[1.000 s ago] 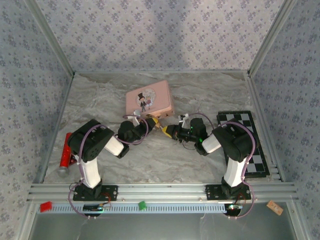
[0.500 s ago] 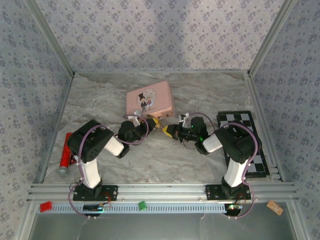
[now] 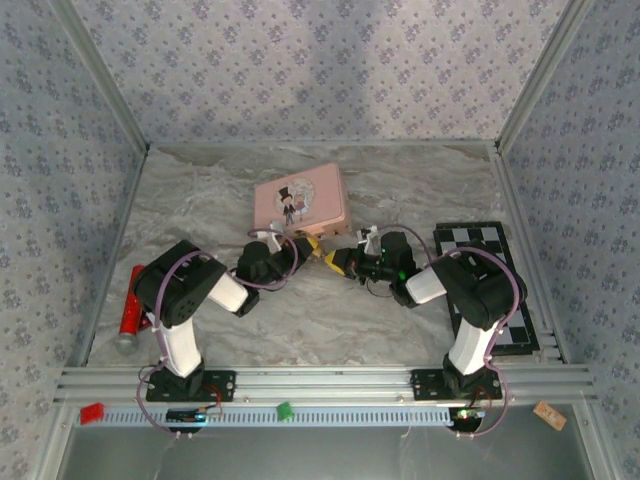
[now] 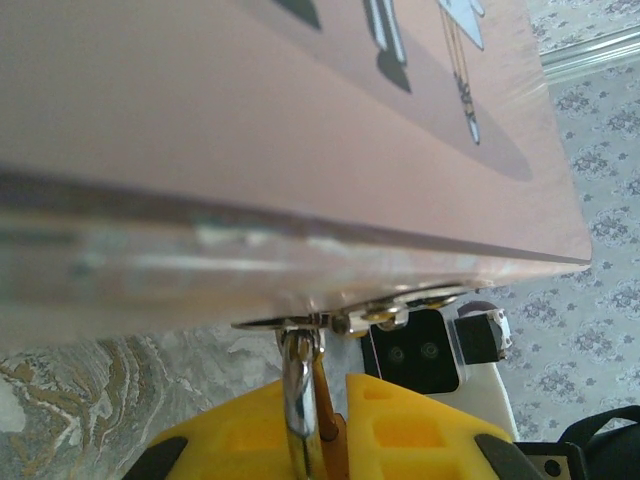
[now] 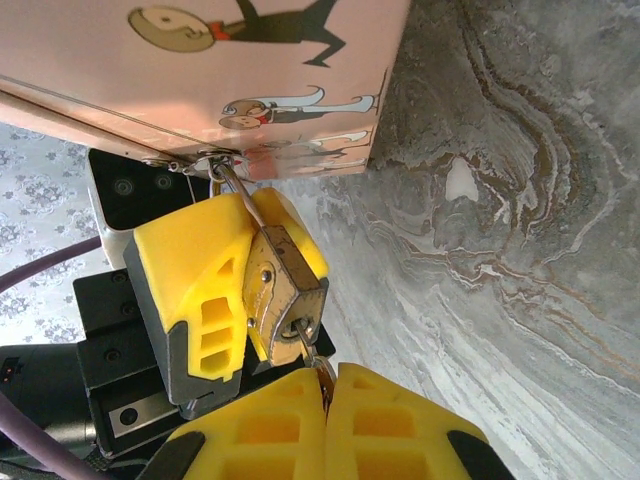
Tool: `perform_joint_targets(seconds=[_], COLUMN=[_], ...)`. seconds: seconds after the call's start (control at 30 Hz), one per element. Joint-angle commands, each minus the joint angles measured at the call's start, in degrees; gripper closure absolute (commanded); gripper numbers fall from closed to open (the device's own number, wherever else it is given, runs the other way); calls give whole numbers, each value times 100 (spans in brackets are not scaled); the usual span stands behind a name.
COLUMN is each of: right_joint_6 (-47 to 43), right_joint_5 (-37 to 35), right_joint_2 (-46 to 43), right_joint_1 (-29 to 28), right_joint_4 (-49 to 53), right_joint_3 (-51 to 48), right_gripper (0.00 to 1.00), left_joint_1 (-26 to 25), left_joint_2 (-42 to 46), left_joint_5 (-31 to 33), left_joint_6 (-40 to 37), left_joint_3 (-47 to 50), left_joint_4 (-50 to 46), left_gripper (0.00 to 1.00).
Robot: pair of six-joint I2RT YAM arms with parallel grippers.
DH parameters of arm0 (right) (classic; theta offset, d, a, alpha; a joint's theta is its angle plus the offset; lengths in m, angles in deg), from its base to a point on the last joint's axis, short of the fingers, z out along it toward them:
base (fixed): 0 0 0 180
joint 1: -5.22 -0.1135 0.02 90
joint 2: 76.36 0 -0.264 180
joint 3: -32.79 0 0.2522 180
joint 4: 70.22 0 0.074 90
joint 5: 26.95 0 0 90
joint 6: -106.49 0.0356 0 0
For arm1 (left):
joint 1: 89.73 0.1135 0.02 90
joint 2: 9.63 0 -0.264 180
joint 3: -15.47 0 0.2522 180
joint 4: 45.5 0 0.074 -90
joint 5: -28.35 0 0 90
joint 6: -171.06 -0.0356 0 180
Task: Unlock the padlock with the key
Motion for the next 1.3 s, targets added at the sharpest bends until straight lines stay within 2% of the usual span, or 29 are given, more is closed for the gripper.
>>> perform_joint_targets(seconds=[0.0,0.23,0.6,1.27], right_joint_6=[-138,95,38,98], right_joint_5=[-73,-87,-81,-929], right_joint_2=[-154,-59,96,129], right_joint_1=[33,24,-114,-420], right_joint_4=[-235,-541,-347,-702], right_joint_3=[174,349,662,-333], right_gripper=[100,100,100,100], left_joint_1=[-210,-314,-456,-464], left_joint_2=[-98,-82,-94,91], left_joint_5=[-637,-611,-583,-366], left_joint_6=[767,933,951,499], left_joint_3=[108,182,34,-163], left_joint_4=[-831,-724,-784,-1592], left_gripper=[89,89,89,76])
